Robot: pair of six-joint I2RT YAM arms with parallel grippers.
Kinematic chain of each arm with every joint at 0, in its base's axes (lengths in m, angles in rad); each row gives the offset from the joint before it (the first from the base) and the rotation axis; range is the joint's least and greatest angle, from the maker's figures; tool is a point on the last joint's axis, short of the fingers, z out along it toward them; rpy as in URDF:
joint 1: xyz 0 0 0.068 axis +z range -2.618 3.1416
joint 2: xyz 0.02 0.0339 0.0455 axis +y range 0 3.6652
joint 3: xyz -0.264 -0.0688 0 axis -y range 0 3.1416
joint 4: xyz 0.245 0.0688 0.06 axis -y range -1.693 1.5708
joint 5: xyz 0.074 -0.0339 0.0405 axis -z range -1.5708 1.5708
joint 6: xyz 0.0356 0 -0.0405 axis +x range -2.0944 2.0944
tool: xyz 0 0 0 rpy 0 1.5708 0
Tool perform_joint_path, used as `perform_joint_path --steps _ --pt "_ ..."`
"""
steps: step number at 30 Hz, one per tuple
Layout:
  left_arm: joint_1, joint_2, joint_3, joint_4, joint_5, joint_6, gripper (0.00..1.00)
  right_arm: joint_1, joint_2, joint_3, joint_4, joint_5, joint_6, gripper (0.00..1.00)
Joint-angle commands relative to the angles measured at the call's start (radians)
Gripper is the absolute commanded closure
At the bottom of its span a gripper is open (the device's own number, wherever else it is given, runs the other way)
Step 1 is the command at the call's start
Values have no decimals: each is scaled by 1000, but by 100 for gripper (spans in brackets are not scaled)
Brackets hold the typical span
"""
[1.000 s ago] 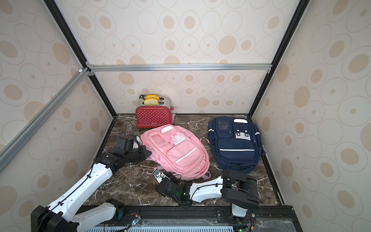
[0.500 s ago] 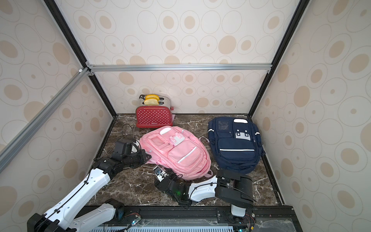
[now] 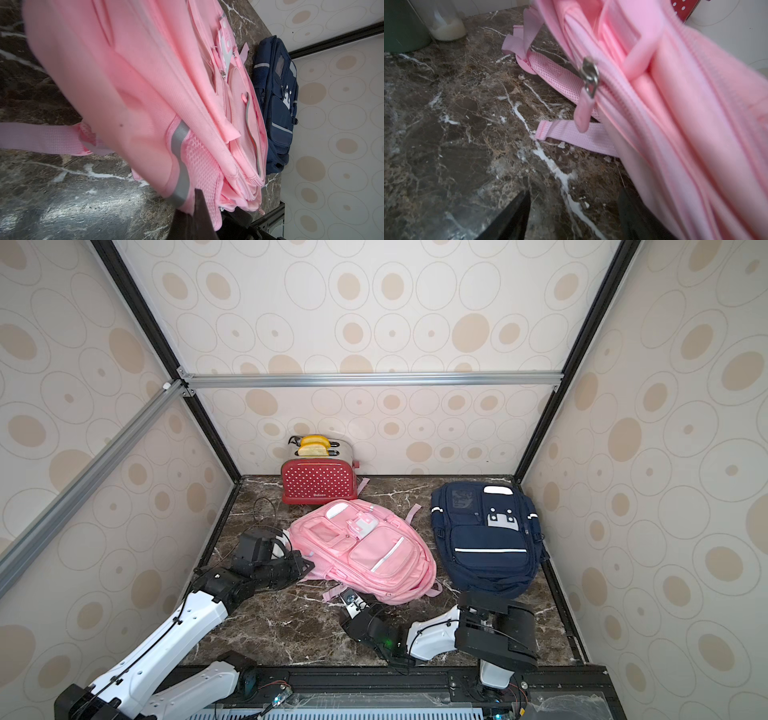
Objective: Zip up the backpack
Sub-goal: Zip the zipper on the backpack.
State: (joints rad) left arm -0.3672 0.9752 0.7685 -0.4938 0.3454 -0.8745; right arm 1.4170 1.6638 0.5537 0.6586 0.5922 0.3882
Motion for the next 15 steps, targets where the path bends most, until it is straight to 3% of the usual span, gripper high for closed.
perform_joint_path --steps 1,8,15 --pt "-3 -12 20 42 -11 24 100 -15 -27 -18 17 33 5 29" --pt "-3 -30 1 47 12 14 100 -31 -27 -26 110 14 -81 28" --pt "-3 -52 -27 47 19 6 100 -58 9 67 104 -23 -132 28"
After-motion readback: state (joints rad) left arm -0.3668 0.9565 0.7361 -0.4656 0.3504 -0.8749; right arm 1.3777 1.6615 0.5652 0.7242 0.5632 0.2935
